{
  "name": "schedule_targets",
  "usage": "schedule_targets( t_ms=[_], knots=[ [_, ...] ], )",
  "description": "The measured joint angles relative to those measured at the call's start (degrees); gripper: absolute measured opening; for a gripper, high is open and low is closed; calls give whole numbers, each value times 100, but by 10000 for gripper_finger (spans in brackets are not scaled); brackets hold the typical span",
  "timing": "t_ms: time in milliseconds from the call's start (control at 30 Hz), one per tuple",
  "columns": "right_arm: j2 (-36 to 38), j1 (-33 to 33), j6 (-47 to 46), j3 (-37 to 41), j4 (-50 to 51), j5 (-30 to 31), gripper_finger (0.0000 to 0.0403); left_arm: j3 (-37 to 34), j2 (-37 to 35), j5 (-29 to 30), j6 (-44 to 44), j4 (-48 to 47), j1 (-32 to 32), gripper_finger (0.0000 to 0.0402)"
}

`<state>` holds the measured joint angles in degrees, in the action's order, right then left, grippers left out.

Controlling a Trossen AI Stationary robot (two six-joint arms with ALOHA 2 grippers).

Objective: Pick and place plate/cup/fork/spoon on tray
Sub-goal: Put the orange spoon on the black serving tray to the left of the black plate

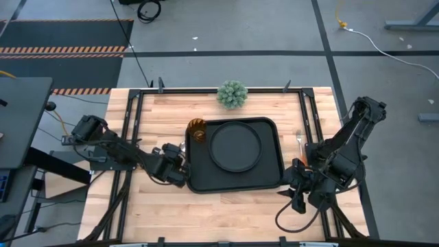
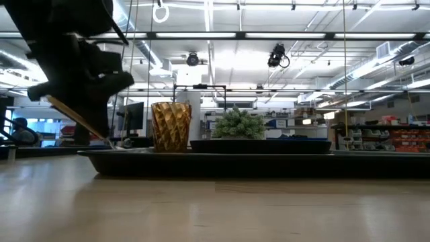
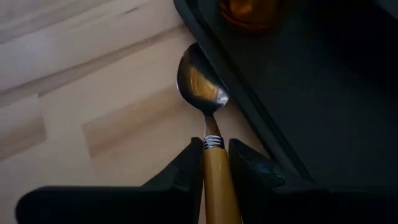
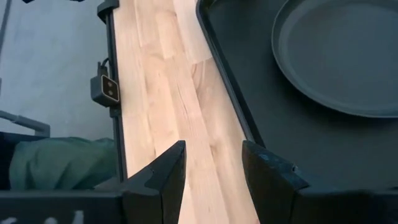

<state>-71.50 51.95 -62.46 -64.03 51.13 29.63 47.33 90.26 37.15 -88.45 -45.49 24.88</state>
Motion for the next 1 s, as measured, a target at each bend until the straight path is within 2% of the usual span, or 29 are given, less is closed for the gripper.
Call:
schedule_targets(
  t_ms=[133, 233, 367, 500, 633, 700, 867, 1000],
  knots=[
    [0, 148, -105, 2, -3, 133, 164, 413, 0, -206, -140, -439, 265, 79],
    [0, 247, -190, 2, -15, 200, 164, 791, 0, -105, -132, -385, 451, 79],
    [0, 360, -212, 2, -52, 251, 164, 1255, 0, 181, 119, 102, 687, 79],
    [0, 474, -207, 4, -107, 387, 164, 1442, 0, 371, 826, 892, 815, 79],
    [-21, 584, -205, 4, -148, 404, 164, 1462, 0, 363, 943, 912, 813, 79],
    [-64, 640, -206, 4, -175, 404, 164, 1451, 0, 311, 736, 545, 813, 75],
    [-225, 777, -257, 4, -181, 402, 164, 1384, 61, 17, -353, -1101, 813, 62],
    [-372, 861, -354, 7, -144, 397, 164, 866, 55, -182, -1055, -1116, 766, 63]
  ],
)
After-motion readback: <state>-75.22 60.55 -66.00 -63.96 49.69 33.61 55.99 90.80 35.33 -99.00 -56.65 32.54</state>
